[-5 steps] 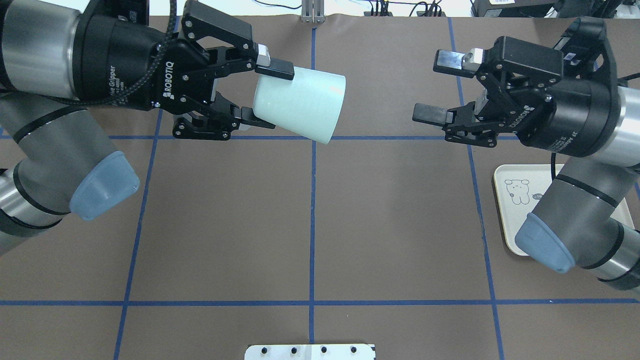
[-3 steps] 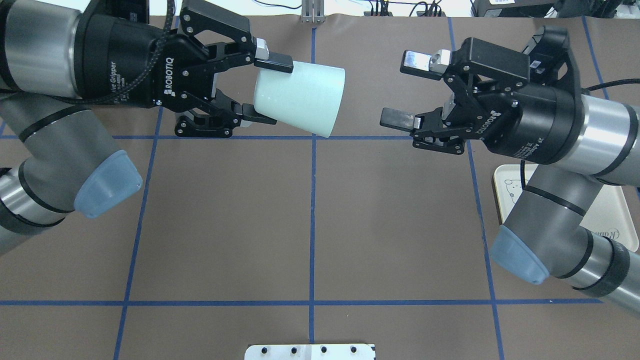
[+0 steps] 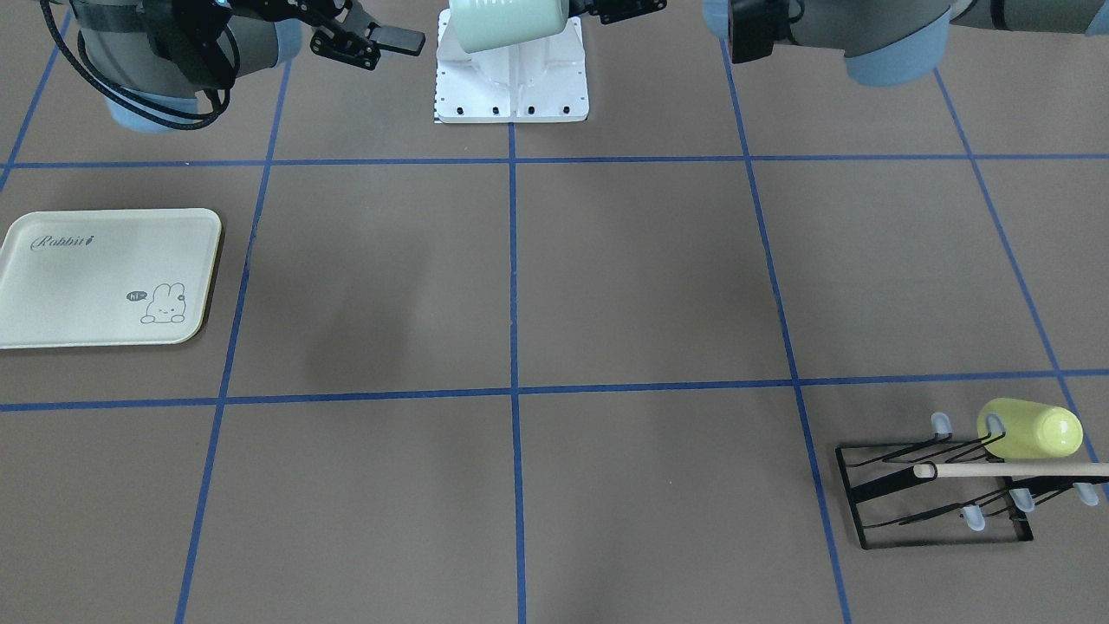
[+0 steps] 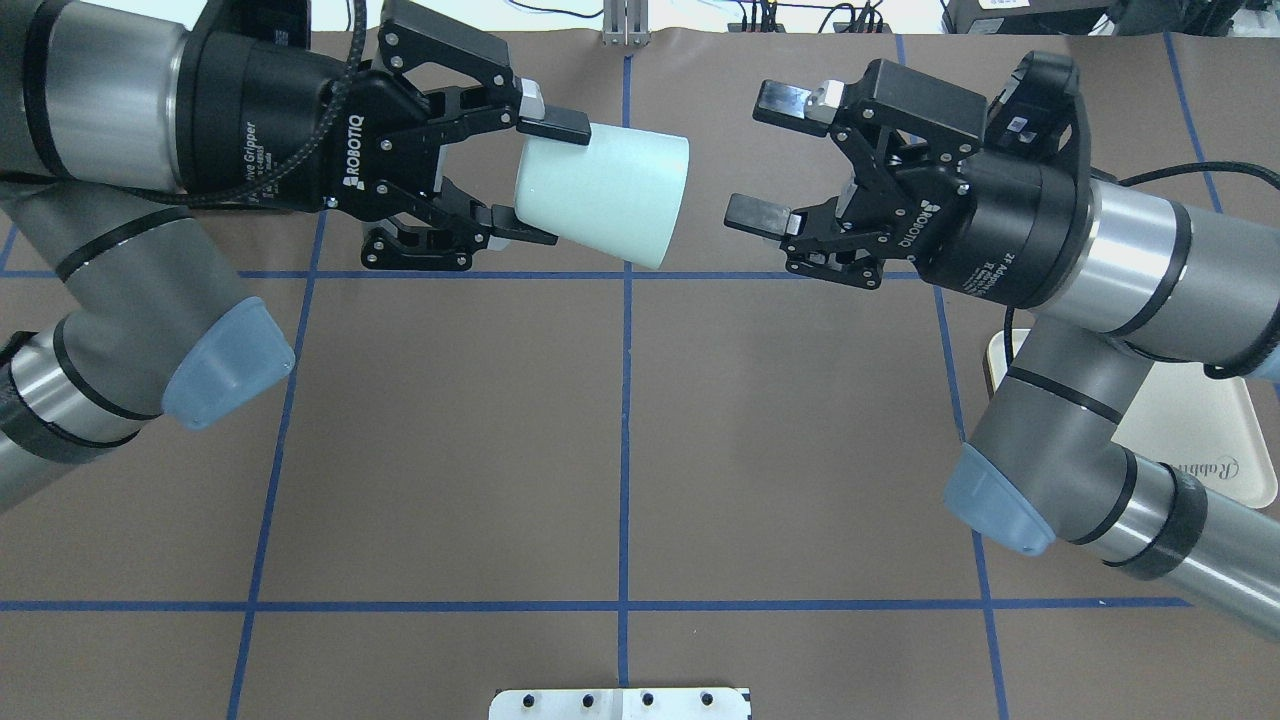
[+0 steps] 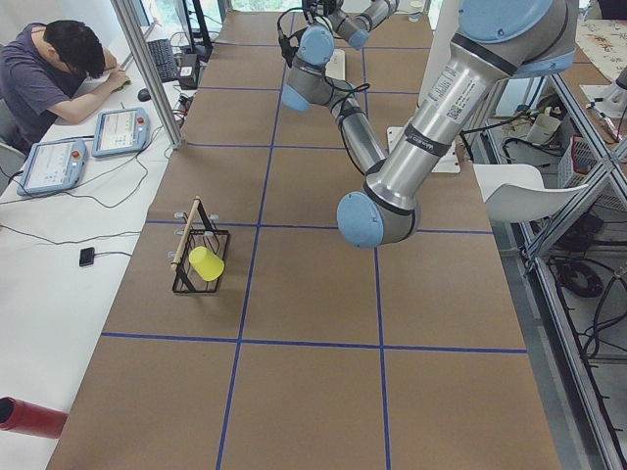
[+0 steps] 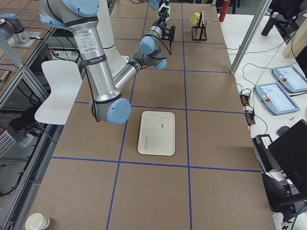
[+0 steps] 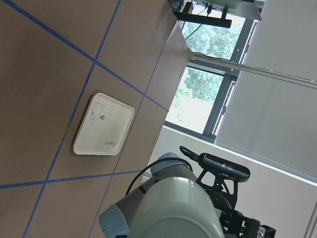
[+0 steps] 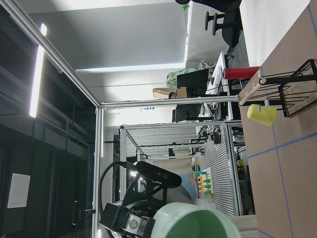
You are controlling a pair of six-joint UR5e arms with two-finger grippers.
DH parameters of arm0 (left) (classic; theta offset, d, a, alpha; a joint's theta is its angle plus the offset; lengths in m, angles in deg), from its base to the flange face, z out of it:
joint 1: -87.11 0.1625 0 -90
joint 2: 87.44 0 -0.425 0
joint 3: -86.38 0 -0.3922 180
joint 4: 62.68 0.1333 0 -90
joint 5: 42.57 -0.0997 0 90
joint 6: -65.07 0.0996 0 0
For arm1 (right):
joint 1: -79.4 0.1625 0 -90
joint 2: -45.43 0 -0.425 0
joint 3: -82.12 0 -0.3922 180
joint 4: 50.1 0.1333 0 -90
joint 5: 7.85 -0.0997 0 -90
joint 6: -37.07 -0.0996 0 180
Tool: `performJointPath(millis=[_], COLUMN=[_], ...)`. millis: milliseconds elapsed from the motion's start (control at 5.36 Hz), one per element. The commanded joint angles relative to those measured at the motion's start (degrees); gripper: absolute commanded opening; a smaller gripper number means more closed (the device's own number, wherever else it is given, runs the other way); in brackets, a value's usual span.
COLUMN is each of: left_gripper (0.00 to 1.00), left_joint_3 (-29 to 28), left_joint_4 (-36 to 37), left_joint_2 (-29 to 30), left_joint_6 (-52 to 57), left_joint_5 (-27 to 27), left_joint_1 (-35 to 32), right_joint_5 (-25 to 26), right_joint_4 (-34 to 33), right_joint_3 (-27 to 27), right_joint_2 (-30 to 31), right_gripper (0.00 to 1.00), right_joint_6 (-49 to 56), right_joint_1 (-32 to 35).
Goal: Left arm grabs green cup and hands to right arm on tray
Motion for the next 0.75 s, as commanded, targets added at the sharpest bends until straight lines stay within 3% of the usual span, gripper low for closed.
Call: performJointPath(millis=[0, 560], left_gripper=[0.42, 0.42], left_joint_3=[-0.46, -0.73], left_joint_4=[0.1, 0.37], left_joint_2=[0.44, 0.44], left_joint_6=[0.06, 0.32], left_joint_5=[-0.03, 0.58], left_joint_1=[0.06, 0.06], right_joint_5=[0.2, -0.41], right_joint_4=[-0.06, -0.06], right_joint_3=[1.01, 0.48], right_joint_2=[-1.67, -1.93], right_gripper=[0.99, 0.98], right_joint_6=[-0.04, -1.19], right_joint_1=[-0.18, -0.53])
